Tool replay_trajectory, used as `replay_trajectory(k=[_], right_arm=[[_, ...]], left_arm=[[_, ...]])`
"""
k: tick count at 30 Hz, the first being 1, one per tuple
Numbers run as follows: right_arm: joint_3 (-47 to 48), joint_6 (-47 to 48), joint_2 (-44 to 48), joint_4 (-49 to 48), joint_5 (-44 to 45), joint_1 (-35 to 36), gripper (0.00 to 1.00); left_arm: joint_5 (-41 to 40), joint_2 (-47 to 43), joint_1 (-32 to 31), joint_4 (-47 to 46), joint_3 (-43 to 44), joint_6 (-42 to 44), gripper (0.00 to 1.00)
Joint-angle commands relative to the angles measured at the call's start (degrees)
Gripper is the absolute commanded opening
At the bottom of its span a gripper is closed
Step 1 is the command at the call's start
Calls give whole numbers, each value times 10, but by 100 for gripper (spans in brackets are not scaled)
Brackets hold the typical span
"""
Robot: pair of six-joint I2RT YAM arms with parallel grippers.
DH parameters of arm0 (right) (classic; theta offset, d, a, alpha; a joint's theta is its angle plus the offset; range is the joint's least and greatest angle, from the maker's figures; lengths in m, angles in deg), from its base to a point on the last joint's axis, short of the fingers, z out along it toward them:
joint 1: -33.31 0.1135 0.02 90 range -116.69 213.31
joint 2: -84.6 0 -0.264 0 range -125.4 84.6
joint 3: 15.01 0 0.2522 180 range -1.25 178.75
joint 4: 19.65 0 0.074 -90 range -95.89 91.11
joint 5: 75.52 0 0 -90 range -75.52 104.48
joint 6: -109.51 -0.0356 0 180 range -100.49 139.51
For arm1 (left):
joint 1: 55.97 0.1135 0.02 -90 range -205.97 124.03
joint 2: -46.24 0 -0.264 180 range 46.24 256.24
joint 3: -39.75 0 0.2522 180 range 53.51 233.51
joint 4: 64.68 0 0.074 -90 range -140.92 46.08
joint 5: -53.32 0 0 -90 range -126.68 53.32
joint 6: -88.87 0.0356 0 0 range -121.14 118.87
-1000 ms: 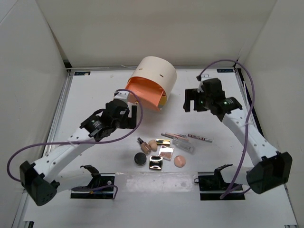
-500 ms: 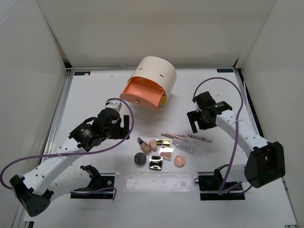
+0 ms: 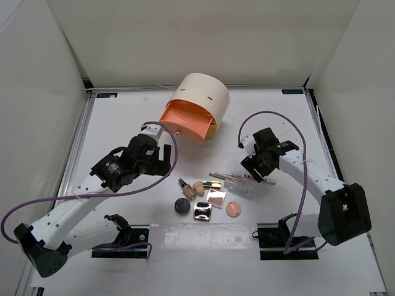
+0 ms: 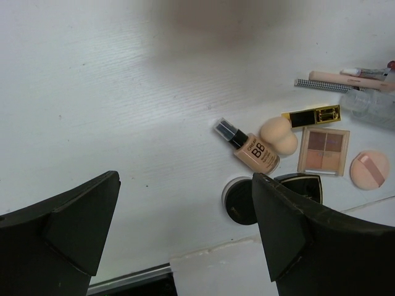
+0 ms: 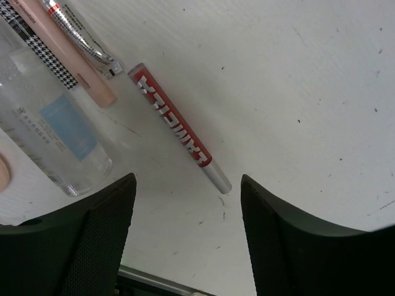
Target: Organize the makeup
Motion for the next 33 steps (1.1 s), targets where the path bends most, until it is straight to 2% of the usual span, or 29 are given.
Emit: replay_trajectory(k=[1, 5, 7, 9, 14, 17, 21, 22, 24, 25, 28, 33], right_arm=[[-4, 34, -32, -30, -25, -6, 72], [-2, 31, -71, -54, -18, -11, 70], [-9, 31, -83, -72, -20, -11, 61], [-15, 35, -101, -93, -22, -18, 57], [-18, 27, -132, -88, -25, -18, 58], [-20, 25, -152, -89, -13, -18, 56], [-21, 20, -173, -96, -3, -22, 44], [-21, 20, -176, -96, -1, -22, 35], [-19, 19, -187, -96, 1, -25, 26], [-16, 16, -190, -96, 3, -29, 7], [-9, 15, -202, -103, -4, -34, 0], [13, 19, -152, -116, 17, -46, 0]], left_arm=[[-21, 11, -2, -6, 27, 21, 98], [-36, 23, 0, 4, 45, 21, 98], [-47, 23, -1, 18, 59, 21, 98], [-70, 23, -1, 25, 69, 20, 98], [-121, 4, 3, 50, 95, 15, 98], [-144, -2, 6, 60, 113, 12, 98], [-178, -9, 6, 66, 129, 1, 98], [-185, -10, 5, 71, 136, -1, 98], [-201, -17, 7, 74, 142, -8, 98], [-205, -16, 6, 76, 143, -11, 98], [-218, -27, 6, 71, 145, -16, 98], [-222, -37, 6, 50, 140, -22, 98]])
